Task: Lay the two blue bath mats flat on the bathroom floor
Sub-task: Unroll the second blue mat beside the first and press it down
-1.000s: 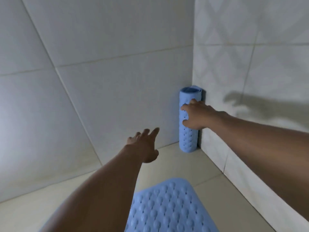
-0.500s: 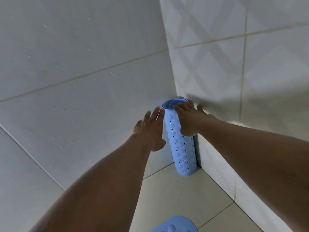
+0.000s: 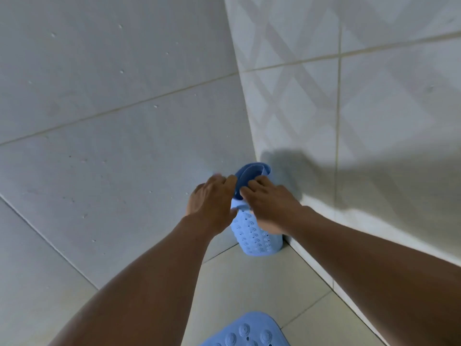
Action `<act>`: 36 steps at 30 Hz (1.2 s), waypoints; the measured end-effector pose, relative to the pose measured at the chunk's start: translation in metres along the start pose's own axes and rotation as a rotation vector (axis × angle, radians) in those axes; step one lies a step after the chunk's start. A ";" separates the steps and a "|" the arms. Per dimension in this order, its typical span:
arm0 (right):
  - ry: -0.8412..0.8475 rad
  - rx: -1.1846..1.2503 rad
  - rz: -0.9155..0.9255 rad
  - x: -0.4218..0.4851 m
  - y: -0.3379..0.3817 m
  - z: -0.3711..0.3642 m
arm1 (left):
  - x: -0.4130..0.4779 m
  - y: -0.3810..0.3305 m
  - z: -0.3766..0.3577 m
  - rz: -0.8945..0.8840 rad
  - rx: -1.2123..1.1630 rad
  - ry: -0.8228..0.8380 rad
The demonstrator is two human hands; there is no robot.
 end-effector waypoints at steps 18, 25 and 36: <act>0.245 0.350 0.259 0.012 0.277 0.023 | -0.240 0.215 0.064 0.488 -0.134 0.287; 0.316 0.342 0.553 -0.029 0.478 -0.058 | -0.451 0.297 0.044 0.936 -0.117 0.401; 0.195 0.233 0.485 -0.068 0.497 -0.045 | -0.498 0.277 0.011 0.952 -0.117 0.260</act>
Point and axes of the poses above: each hand's wrist, its own x-axis towards the middle knuckle, its own z-axis out of the back of the hand, y = z × x, the point moved 5 cm from there along x, towards the middle knuckle, and after that the axes turned 4 degrees about x, right-handed, at the moved point
